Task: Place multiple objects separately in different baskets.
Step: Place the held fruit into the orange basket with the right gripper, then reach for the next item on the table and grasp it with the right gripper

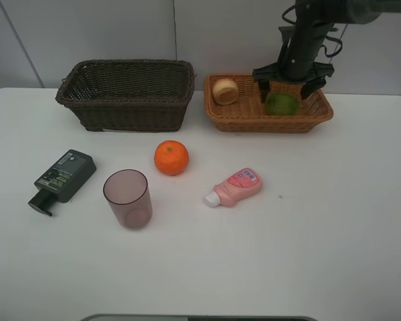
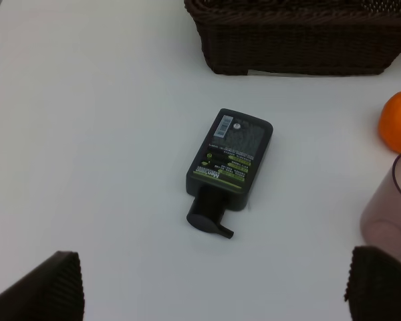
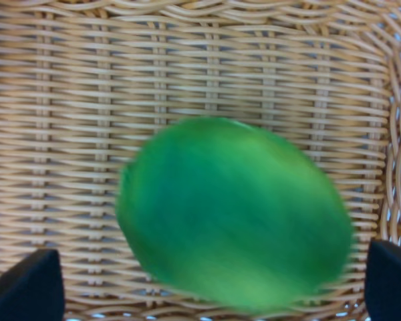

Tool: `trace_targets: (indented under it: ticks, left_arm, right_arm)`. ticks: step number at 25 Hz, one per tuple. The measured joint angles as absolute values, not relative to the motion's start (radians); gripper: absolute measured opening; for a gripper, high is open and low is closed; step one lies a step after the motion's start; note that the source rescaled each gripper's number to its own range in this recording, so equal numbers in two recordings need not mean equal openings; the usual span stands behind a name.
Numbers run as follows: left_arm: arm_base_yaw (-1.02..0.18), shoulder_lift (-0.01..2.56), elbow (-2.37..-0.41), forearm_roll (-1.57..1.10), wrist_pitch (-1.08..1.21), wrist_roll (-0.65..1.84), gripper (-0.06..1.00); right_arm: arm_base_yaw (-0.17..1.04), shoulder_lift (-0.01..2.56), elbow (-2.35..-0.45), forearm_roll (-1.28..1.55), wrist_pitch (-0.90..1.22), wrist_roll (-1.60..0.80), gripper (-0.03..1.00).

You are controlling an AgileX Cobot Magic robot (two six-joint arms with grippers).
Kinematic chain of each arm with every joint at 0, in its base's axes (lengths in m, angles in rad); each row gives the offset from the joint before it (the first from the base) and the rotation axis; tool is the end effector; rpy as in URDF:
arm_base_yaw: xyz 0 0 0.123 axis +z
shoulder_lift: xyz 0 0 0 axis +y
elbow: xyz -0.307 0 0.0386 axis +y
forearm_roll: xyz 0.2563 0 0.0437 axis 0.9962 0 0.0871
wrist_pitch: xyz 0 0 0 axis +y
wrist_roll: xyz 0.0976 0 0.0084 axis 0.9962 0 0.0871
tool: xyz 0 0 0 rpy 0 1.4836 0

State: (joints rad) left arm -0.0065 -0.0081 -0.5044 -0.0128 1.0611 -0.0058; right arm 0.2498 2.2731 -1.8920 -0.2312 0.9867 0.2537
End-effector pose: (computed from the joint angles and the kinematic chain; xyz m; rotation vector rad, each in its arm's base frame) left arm -0.0177 -0.0010 0.2792 0.0014 2.0322 -0.0230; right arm 0.4993 0.1080 0.1858 -0.1342 2.8005 -0.1861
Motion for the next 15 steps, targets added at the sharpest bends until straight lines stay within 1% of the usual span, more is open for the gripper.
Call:
trace_targets:
  ticks: [9, 15]
  left_arm:
    - [-0.007, -0.008, -0.504, -0.013, 1.061, -0.006, 1.00]
    - [-0.007, -0.008, -0.504, -0.013, 1.061, -0.006, 1.00]
  right_arm:
    - [0.250, 2.229, -1.892, -0.191, 1.018, 0.254, 1.00]
    - [0.290, 2.149, -1.884, -0.185, 1.122, 0.254, 1.00]
